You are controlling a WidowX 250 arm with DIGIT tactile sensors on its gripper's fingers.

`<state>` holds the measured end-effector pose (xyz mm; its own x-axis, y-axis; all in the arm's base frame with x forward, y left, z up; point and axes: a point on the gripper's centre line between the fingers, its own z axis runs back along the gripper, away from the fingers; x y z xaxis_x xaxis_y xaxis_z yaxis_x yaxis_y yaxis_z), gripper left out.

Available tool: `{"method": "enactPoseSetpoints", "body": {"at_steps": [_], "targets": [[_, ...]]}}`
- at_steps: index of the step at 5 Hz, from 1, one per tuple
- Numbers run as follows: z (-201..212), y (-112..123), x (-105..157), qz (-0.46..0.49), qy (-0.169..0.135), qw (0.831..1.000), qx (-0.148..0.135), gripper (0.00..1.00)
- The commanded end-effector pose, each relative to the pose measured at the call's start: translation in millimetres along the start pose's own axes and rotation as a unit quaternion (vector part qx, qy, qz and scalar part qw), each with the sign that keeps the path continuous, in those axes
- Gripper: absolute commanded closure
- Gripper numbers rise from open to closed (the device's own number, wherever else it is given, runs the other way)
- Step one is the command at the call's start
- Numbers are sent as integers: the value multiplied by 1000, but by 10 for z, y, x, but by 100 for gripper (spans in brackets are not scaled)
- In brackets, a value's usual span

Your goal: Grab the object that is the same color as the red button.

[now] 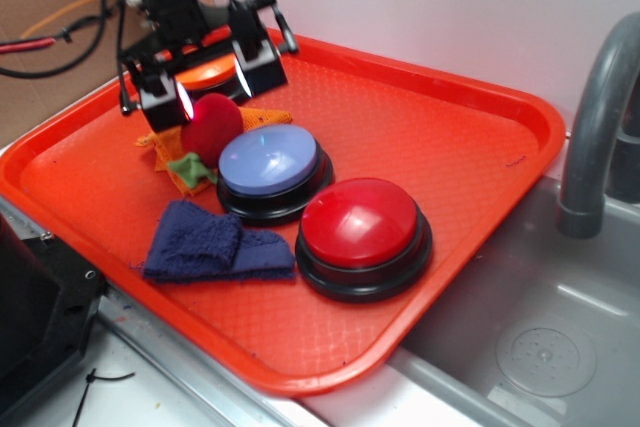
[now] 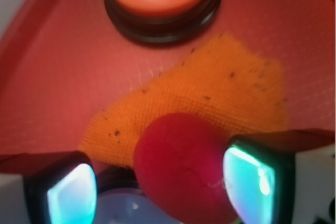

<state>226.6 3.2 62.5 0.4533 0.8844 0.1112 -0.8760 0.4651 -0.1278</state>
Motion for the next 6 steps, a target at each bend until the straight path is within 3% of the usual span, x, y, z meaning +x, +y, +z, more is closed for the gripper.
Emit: {"method": "enactPoseSetpoints", "body": {"at_steps": [1, 2, 3, 5, 6], "targets": [[-102, 16, 28, 21, 2, 1000, 11, 55], [-101, 67, 47, 41, 11, 999, 10, 100], [-110, 122, 78, 70, 23, 997, 14, 100], [94, 115, 91, 35, -5, 999, 14, 100], [402, 134, 144, -53, 23, 998, -3, 100]]}}
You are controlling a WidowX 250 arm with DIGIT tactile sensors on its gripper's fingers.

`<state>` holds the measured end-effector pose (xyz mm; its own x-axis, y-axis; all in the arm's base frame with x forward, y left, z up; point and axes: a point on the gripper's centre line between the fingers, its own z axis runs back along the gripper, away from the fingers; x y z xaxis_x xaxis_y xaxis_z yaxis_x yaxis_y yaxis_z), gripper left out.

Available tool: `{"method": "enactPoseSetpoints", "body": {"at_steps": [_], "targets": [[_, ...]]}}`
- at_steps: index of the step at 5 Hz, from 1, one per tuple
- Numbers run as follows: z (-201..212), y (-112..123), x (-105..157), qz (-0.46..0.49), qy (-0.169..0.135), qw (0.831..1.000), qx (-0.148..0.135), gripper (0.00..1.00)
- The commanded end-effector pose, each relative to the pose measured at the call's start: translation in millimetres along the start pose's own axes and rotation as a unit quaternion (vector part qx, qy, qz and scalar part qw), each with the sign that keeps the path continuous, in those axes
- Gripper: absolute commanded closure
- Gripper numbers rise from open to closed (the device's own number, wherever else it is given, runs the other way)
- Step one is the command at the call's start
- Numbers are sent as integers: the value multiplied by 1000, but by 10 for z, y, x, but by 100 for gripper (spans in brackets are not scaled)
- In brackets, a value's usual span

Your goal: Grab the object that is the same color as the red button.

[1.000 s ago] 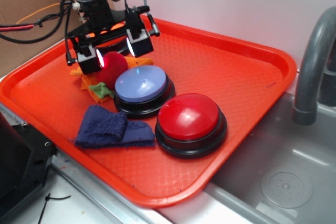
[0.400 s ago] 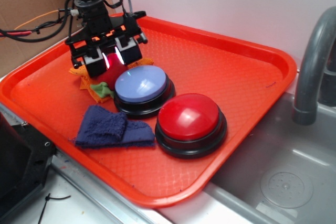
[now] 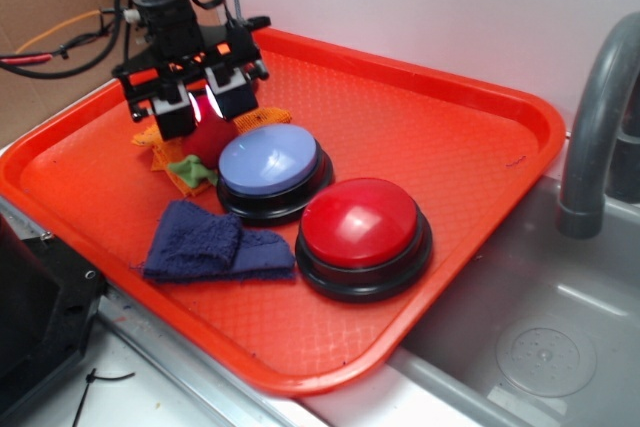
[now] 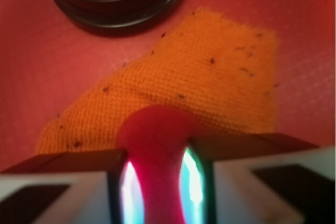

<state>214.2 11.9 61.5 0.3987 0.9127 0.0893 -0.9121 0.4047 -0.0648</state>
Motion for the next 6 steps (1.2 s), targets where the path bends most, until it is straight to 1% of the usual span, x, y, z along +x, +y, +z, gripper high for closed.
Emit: {"method": "enactPoseSetpoints", "body": {"at_steps": [1, 2, 3, 4, 5, 6], "targets": [[749, 42, 174, -192, 14, 981, -37, 100], [1036, 119, 173, -272, 17, 961, -38, 100], [1333, 300, 200, -367, 16, 929, -36, 100], [1509, 487, 222, -401, 1, 914, -64, 100], [1546, 619, 266, -391, 5, 917, -78, 100], [1522, 564, 348, -394, 50, 917, -45, 0]]}}
